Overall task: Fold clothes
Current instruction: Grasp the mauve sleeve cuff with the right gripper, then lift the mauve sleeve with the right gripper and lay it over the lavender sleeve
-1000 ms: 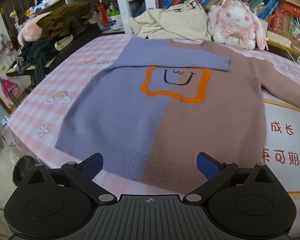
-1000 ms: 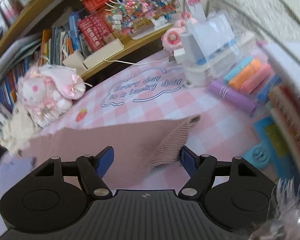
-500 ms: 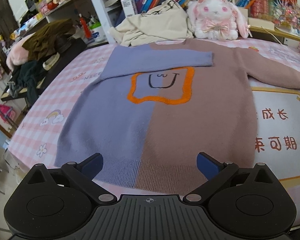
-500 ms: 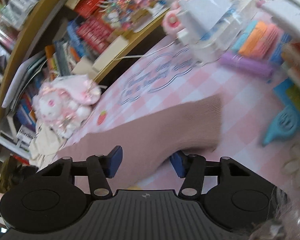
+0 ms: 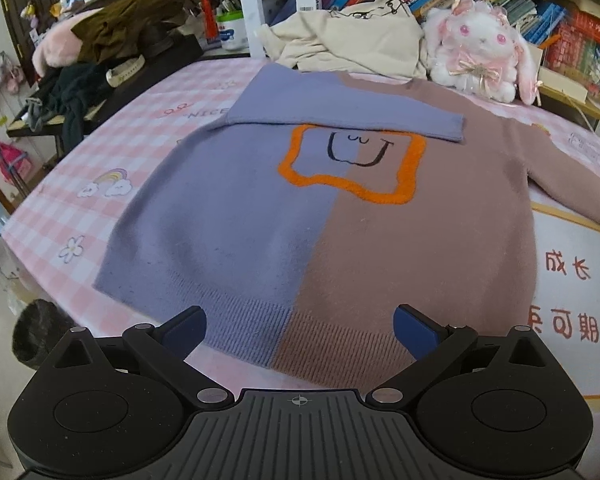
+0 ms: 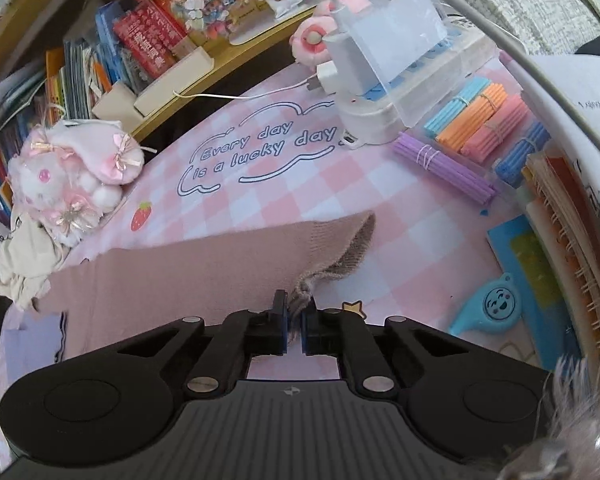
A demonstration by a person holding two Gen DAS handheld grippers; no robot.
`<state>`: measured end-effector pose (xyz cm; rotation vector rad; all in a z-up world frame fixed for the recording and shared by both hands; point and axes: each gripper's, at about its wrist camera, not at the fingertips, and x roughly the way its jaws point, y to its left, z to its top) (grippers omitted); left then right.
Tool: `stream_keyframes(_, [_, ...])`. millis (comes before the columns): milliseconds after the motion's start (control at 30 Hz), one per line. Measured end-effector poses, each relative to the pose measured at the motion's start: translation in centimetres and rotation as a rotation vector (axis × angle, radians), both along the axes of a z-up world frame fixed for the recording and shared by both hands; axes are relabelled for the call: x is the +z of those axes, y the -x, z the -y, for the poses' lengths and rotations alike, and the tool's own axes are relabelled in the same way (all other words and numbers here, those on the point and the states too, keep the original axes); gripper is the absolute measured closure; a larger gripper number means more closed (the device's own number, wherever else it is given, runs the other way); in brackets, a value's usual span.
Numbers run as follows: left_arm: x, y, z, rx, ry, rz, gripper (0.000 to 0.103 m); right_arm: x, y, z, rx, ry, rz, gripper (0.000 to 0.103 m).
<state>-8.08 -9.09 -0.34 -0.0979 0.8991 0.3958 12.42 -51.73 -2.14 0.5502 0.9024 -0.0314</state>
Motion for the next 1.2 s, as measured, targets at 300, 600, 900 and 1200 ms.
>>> stream_keyframes(300, [0.6,0.4,-0.5,-0.062,0.002,0.052,0.002,5.7,-1.9,-5.1,0.203,0.061,0.141,0.097])
stream_keyframes(600, [1.5,-1.1,-3.1,-0.225,-0.076,0.112,0.002,9.1,-3.1,-13.8,0.305,0.106,0.227,0.097])
stream_keyframes(900, [2.4,-3.3,-8.2,-0.379,-0.123,0.14,0.002,12.8,-4.5,-23.1,0.317,0.135,0.298,0.097])
stream_keyframes(1200, [2.2,-4.5,-12.9,-0.471,-0.087,0.17,0.002,14.7,-6.3,-32.7,0.312,0.154,0.345,0.097])
